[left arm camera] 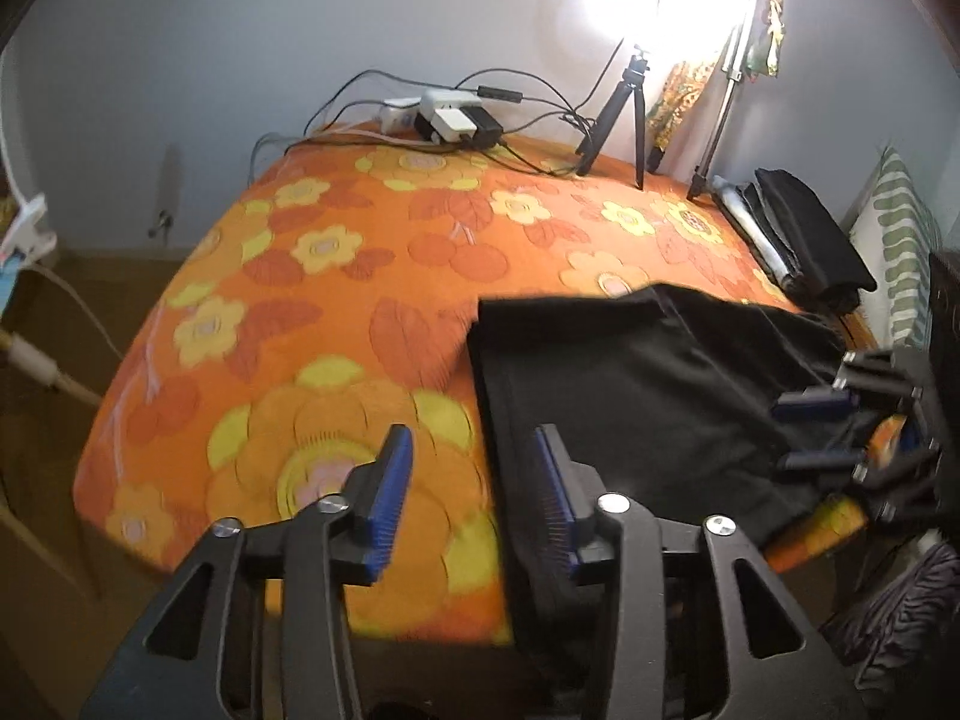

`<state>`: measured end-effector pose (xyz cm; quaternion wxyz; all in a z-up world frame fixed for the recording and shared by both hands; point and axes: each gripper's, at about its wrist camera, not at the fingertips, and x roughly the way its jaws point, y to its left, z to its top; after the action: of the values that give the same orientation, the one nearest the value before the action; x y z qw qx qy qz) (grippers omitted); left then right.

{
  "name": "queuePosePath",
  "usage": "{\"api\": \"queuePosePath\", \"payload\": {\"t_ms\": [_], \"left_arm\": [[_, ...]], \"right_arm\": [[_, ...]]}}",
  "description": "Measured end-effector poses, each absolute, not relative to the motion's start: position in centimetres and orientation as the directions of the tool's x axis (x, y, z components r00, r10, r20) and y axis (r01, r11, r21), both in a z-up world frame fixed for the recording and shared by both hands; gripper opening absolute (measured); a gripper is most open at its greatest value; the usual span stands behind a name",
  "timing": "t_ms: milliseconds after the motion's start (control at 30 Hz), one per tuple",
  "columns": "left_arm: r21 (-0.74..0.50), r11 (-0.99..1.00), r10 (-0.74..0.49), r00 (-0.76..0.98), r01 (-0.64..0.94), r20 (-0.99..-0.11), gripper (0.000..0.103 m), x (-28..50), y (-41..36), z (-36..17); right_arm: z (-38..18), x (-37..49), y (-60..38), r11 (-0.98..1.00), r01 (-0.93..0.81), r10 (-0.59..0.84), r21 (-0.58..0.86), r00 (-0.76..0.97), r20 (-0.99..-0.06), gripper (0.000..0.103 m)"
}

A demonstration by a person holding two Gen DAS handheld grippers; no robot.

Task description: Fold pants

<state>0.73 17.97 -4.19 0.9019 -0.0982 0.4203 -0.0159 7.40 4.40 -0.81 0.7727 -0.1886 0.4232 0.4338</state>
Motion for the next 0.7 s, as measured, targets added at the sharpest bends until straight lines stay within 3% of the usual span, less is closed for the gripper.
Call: {"api": "queuePosePath", "payload": {"t_ms": [233, 433, 700], "left_arm": [[-0.251, 0.965, -0.153, 0.625, -0.071, -0.765, 0.041, -1.7, 17.7, -5.1], [-0.313, 0.943, -0.187, 0.602, -0.110, -0.776, 0.041, -1.5, 19.2, -6.3], [-0.361, 0.920, -0.202, 0.608, -0.151, -0.768, 0.041, -0.7, 21.3, -6.6]], "right_arm": [[-3.3, 3.1, 8.0, 0.516, -0.844, 0.549, 0.144, 0.197, -0.812, 0.040], [-5.4, 1.2, 11.6, 0.493, -0.863, 0.525, 0.106, 0.199, -0.827, 0.047], [-7.3, 0.9, 15.4, 0.463, -0.886, 0.473, 0.012, 0.236, -0.849, 0.049]]}}
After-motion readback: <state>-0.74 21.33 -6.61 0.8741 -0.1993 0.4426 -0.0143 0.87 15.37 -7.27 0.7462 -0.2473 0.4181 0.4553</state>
